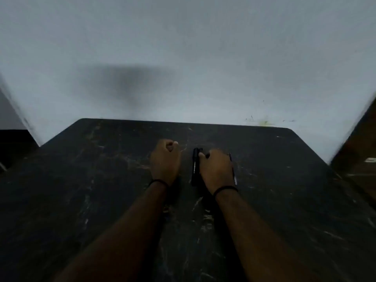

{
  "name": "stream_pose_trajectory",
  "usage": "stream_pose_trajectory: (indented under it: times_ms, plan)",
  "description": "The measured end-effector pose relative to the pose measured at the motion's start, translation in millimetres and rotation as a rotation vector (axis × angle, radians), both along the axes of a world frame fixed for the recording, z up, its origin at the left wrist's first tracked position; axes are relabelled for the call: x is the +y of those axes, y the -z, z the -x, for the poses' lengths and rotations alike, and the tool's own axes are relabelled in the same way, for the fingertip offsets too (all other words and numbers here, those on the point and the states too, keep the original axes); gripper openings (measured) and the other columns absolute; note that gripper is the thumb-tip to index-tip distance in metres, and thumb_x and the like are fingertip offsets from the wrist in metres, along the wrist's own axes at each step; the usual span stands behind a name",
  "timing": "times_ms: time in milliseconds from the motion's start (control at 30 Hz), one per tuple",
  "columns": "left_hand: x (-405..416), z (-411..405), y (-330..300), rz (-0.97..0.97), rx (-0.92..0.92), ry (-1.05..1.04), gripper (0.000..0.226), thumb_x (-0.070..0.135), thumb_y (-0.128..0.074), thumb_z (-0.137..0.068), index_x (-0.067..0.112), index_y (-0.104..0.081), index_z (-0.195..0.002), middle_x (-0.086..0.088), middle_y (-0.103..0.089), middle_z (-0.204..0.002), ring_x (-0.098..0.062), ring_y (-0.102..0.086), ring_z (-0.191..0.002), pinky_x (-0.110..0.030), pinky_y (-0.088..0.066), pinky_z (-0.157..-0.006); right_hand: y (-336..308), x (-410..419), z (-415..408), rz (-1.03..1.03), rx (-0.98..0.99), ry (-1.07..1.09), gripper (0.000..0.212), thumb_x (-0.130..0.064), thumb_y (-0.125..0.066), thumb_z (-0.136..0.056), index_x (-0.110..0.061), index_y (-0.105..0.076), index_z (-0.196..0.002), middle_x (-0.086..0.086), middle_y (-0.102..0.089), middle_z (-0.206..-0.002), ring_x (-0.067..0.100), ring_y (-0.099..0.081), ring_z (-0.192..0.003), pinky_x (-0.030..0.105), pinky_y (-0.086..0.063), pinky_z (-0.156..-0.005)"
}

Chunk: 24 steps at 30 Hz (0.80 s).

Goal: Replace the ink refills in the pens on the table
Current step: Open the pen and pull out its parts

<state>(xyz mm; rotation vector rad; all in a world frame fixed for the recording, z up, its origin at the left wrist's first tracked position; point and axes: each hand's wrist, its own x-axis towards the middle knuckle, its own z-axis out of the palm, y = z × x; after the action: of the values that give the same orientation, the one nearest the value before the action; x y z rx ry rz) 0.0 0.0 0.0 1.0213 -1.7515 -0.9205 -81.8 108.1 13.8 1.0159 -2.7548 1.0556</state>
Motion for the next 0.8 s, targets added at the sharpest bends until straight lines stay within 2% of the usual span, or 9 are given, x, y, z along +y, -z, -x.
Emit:
stream_pose_trajectory:
  times_ms: [67,167,300,400,467,533,600,667,800]
  plan:
    - [-1.3,1.5,-0.1,0.000,-0.013,-0.018,0.009,0.033,-0.057,-0.095,0.025,-0.061,-0.091,0.017,-0.056,-0.075,0.001,-0.053,-0.071,-0.019,-0.037,-0.059,1.0,-2.9,1.3,-0.016,0.024,0.037,0.033,-0.038,-0.053,-0.099,-0.009,-0.063,-0.088,0.013,-0.068,-0.094,0.031,-0.064,-0.093,0.032,-0.045,-0.073]
    - [-2.4,1.3,1.9,-0.036,0.024,-0.008,0.008,0.033,-0.058,-0.094,0.026,-0.062,-0.090,0.010,-0.064,-0.080,-0.008,-0.060,-0.075,-0.026,-0.043,-0.065,-1.2,-4.3,0.7,-0.032,0.037,0.068,0.030,-0.037,-0.056,-0.097,-0.008,-0.063,-0.092,0.013,-0.069,-0.099,0.033,-0.065,-0.098,0.033,-0.047,-0.076]
    - [-4.9,0.6,1.7,-0.022,-0.007,0.003,0.009,0.034,-0.058,-0.095,0.026,-0.062,-0.093,0.004,-0.067,-0.087,-0.013,-0.064,-0.082,-0.030,-0.050,-0.072,-1.7,-5.7,-2.0,-0.053,0.054,0.076,0.027,-0.032,-0.056,-0.096,-0.011,-0.056,-0.080,0.013,-0.069,-0.097,0.032,-0.066,-0.093,0.031,-0.044,-0.070]
    - [-4.1,0.0,1.4,-0.016,-0.003,0.011,0.011,0.033,-0.058,-0.095,0.023,-0.064,-0.095,0.003,-0.068,-0.089,-0.014,-0.065,-0.083,-0.030,-0.051,-0.073,-3.4,-3.6,-5.4,-0.071,0.055,0.093,0.037,-0.026,-0.057,-0.094,-0.016,-0.041,-0.062,0.006,-0.062,-0.077,0.029,-0.066,-0.084,0.027,-0.036,-0.062]
    - [-3.5,-0.8,0.9,-0.013,0.004,0.010,0.013,0.032,-0.057,-0.095,0.022,-0.065,-0.094,0.001,-0.069,-0.088,-0.015,-0.066,-0.083,-0.031,-0.051,-0.071,-4.7,0.7,-7.4,-0.070,0.031,0.084,0.039,-0.023,-0.057,-0.093,-0.017,-0.039,-0.059,-0.002,-0.046,-0.061,0.027,-0.062,-0.073,0.026,-0.033,-0.058]
    - [-2.1,-1.9,0.1,-0.008,-0.004,0.016,0.017,0.033,-0.056,-0.095,0.019,-0.067,-0.094,-0.001,-0.070,-0.088,-0.017,-0.066,-0.083,-0.033,-0.053,-0.074,-5.8,5.2,-9.7,-0.073,0.038,0.071,0.039,-0.022,-0.058,-0.092,-0.017,-0.039,-0.058,-0.003,-0.042,-0.058,0.024,-0.055,-0.064,0.026,-0.032,-0.057]
    - [0.0,-2.4,-1.1,0.011,-0.018,0.032,0.022,0.033,-0.055,-0.096,0.016,-0.068,-0.093,-0.003,-0.070,-0.087,-0.018,-0.066,-0.082,-0.033,-0.052,-0.074,-6.2,8.9,-12.2,-0.081,0.064,0.058,0.040,-0.022,-0.057,-0.092,-0.017,-0.038,-0.057,0.000,-0.052,-0.063,0.025,-0.060,-0.069,0.026,-0.033,-0.060]
    - [2.2,-3.3,-1.9,0.035,-0.032,0.039,0.026,0.033,-0.055,-0.096,0.012,-0.068,-0.087,-0.006,-0.070,-0.084,-0.020,-0.065,-0.080,-0.032,-0.048,-0.071,-6.0,12.4,-14.9,-0.079,0.086,0.048,0.041,-0.023,-0.055,-0.094,-0.018,-0.037,-0.058,0.008,-0.066,-0.078,0.028,-0.066,-0.080,0.026,-0.035,-0.063]
    - [5.2,-4.6,-5.3,0.069,-0.028,0.071,0.032,0.030,-0.055,-0.096,0.008,-0.064,-0.075,-0.010,-0.068,-0.076,-0.025,-0.064,-0.074,-0.034,-0.046,-0.067,-5.6,18.7,-17.5,-0.092,0.131,0.040,0.042,-0.031,-0.058,-0.095,-0.017,-0.038,-0.061,0.011,-0.069,-0.088,0.029,-0.067,-0.086,0.026,-0.036,-0.064]
